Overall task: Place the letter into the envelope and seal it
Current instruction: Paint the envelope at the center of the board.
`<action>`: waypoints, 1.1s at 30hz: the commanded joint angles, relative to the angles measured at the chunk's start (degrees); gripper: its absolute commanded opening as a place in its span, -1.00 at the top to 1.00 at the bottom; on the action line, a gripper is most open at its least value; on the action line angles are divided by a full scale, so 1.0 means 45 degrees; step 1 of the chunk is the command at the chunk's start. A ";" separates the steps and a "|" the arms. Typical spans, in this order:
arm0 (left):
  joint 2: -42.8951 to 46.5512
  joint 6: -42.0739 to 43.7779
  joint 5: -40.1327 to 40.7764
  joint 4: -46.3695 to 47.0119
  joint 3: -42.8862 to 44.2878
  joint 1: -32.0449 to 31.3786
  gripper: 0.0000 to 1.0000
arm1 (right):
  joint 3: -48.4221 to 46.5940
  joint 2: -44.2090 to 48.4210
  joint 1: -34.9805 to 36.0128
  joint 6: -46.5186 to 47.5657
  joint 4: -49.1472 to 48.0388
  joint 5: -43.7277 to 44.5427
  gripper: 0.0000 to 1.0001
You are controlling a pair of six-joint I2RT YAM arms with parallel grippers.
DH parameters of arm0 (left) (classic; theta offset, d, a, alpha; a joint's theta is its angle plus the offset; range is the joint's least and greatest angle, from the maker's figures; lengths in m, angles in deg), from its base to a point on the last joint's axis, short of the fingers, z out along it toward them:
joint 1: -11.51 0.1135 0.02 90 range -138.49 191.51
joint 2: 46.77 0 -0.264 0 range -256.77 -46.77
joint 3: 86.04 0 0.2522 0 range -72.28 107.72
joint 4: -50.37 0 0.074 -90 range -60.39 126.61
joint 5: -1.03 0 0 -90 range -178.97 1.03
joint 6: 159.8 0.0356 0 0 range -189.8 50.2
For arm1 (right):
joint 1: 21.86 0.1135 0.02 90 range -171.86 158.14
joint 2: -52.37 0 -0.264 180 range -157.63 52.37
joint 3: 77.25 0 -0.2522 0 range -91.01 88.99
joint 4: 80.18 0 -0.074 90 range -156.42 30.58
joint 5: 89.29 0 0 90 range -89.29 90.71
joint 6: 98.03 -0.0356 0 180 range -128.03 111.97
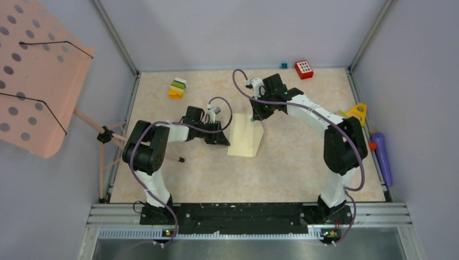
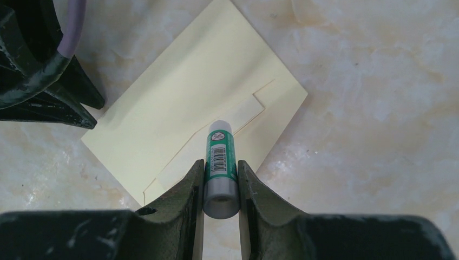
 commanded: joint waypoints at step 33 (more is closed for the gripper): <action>-0.0891 -0.1752 -0.0806 0.1822 0.2314 -0.0847 0.46 | -0.0971 -0.1257 0.1393 -0.1407 0.0636 0.1496 1.00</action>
